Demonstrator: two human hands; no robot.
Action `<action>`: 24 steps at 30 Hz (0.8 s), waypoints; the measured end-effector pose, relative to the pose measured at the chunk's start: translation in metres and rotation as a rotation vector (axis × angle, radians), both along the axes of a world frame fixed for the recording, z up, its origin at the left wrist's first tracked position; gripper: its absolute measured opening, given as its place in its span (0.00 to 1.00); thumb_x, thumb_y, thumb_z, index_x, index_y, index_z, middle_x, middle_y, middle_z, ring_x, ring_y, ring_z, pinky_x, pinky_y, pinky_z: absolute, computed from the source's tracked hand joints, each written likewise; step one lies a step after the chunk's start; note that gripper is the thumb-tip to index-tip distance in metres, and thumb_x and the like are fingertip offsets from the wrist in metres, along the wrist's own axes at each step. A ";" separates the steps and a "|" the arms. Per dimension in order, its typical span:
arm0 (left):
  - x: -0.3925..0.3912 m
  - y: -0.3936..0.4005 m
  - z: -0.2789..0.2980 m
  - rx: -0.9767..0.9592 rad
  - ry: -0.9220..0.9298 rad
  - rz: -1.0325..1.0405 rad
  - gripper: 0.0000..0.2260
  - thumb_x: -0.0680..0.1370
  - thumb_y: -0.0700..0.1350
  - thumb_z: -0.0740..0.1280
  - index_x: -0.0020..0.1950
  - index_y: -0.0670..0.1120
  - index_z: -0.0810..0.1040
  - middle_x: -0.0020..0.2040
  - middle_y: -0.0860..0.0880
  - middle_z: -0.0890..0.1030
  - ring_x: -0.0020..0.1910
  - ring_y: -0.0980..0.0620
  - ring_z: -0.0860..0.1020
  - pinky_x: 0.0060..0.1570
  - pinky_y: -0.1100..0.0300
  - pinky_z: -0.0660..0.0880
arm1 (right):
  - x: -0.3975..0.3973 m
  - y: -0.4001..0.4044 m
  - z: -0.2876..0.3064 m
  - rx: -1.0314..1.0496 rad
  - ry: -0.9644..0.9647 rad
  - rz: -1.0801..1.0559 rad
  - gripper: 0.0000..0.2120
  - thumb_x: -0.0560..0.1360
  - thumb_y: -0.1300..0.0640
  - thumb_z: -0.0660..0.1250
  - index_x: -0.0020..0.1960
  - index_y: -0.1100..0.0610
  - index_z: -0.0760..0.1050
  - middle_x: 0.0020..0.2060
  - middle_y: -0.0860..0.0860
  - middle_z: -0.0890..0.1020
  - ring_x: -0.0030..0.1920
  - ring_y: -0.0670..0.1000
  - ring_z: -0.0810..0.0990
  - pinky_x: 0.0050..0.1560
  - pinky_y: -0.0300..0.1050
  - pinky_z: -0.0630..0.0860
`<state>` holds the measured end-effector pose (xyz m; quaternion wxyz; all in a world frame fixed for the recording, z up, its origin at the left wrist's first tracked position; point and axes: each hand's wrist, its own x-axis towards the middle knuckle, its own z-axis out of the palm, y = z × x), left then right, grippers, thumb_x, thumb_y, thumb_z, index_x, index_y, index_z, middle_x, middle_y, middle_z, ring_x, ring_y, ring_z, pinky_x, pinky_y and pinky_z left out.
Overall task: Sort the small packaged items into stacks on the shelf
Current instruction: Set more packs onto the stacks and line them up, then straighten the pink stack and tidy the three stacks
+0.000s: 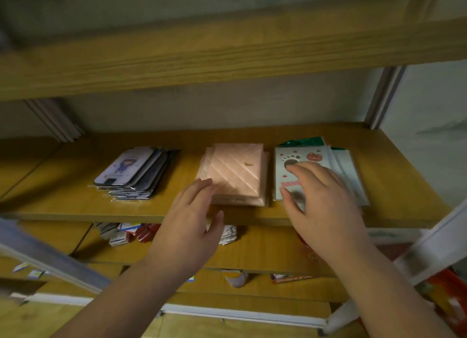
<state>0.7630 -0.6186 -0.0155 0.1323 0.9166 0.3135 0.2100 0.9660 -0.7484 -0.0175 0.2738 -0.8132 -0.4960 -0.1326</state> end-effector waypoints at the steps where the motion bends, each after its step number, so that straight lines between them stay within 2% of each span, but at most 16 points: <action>1: -0.002 0.001 0.001 0.003 0.008 0.009 0.23 0.78 0.52 0.63 0.74 0.53 0.69 0.73 0.55 0.69 0.74 0.55 0.62 0.69 0.60 0.60 | -0.004 0.003 -0.001 -0.005 0.002 0.012 0.21 0.76 0.48 0.66 0.68 0.52 0.72 0.62 0.48 0.78 0.63 0.48 0.73 0.61 0.42 0.65; 5: -0.014 0.004 0.002 0.016 0.022 0.032 0.23 0.79 0.54 0.61 0.74 0.55 0.67 0.74 0.54 0.68 0.76 0.54 0.60 0.69 0.58 0.59 | -0.016 0.013 -0.003 -0.021 0.019 0.067 0.21 0.76 0.48 0.66 0.68 0.51 0.72 0.61 0.48 0.78 0.61 0.46 0.73 0.59 0.39 0.65; 9: -0.027 0.008 0.004 0.026 0.034 0.073 0.24 0.80 0.52 0.64 0.76 0.51 0.67 0.75 0.53 0.67 0.77 0.53 0.59 0.72 0.57 0.58 | -0.028 0.019 -0.002 -0.055 0.025 0.157 0.20 0.76 0.48 0.63 0.67 0.49 0.70 0.61 0.45 0.76 0.61 0.45 0.74 0.58 0.37 0.67; 12: -0.035 0.008 0.007 0.044 0.049 0.070 0.25 0.80 0.52 0.64 0.76 0.50 0.67 0.75 0.52 0.68 0.77 0.52 0.60 0.73 0.53 0.61 | -0.037 0.020 0.004 -0.066 0.052 0.179 0.20 0.76 0.48 0.63 0.68 0.49 0.71 0.62 0.45 0.77 0.60 0.45 0.74 0.57 0.39 0.69; 16: -0.045 0.011 0.013 0.045 0.054 0.064 0.25 0.80 0.53 0.64 0.77 0.51 0.65 0.76 0.53 0.67 0.78 0.53 0.58 0.74 0.53 0.60 | -0.051 0.016 0.016 -0.059 0.057 0.187 0.19 0.77 0.49 0.63 0.67 0.49 0.72 0.61 0.44 0.77 0.59 0.45 0.74 0.58 0.39 0.70; 21: -0.060 0.014 0.019 0.063 0.067 0.030 0.25 0.80 0.52 0.64 0.77 0.49 0.66 0.76 0.51 0.67 0.78 0.52 0.59 0.74 0.53 0.60 | -0.070 0.009 0.032 -0.018 0.031 0.174 0.19 0.77 0.49 0.63 0.66 0.50 0.74 0.60 0.45 0.78 0.60 0.46 0.75 0.61 0.47 0.75; 24: -0.075 0.017 0.021 0.064 0.079 0.019 0.27 0.80 0.54 0.62 0.78 0.50 0.63 0.78 0.53 0.65 0.78 0.53 0.56 0.75 0.55 0.57 | -0.085 0.008 0.041 0.000 0.039 0.164 0.19 0.77 0.48 0.63 0.67 0.49 0.74 0.62 0.44 0.77 0.61 0.44 0.74 0.61 0.39 0.70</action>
